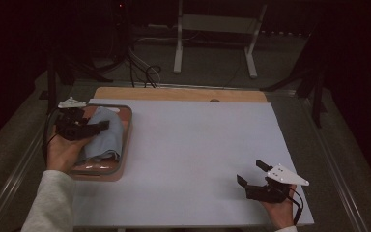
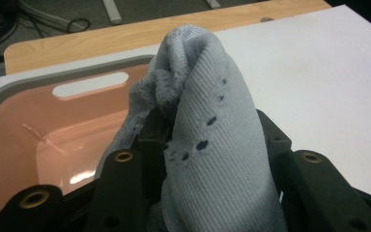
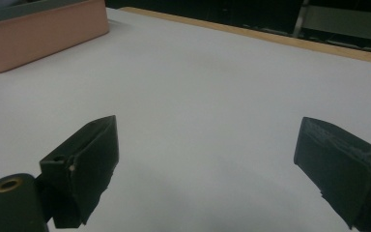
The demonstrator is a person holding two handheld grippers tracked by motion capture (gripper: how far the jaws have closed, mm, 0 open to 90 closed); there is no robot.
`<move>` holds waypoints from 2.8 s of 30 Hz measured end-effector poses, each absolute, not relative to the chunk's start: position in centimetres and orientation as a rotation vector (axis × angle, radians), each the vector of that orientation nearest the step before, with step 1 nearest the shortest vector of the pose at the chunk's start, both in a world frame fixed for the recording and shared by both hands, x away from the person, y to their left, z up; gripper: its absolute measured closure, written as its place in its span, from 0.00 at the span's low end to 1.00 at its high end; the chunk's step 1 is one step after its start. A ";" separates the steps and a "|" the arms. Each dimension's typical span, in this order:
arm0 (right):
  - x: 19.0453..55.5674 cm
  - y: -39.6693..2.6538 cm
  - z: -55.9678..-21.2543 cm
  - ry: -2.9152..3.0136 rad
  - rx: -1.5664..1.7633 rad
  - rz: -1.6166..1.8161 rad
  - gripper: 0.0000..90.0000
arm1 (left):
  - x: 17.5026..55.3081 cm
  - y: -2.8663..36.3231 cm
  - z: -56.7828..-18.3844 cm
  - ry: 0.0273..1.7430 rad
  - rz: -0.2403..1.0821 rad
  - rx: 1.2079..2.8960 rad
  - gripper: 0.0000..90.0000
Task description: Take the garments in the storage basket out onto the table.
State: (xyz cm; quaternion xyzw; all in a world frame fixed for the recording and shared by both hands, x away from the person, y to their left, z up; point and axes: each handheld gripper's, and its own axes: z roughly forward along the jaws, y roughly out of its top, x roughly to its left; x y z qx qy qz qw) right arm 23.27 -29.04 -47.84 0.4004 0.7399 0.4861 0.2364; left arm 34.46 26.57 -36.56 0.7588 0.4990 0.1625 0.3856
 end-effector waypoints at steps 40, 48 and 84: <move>23.3 -29.1 -47.8 2.029 1.103 1.330 0.10 | 34.3 24.4 -34.0 1.151 0.347 1.864 0.65; 23.3 -29.1 -47.8 2.030 1.100 1.330 0.10 | 34.4 22.7 -33.5 1.110 0.325 1.854 0.65; 23.4 -29.1 -47.9 2.030 1.098 1.336 0.10 | 36.6 10.3 -35.3 0.916 0.160 1.900 0.64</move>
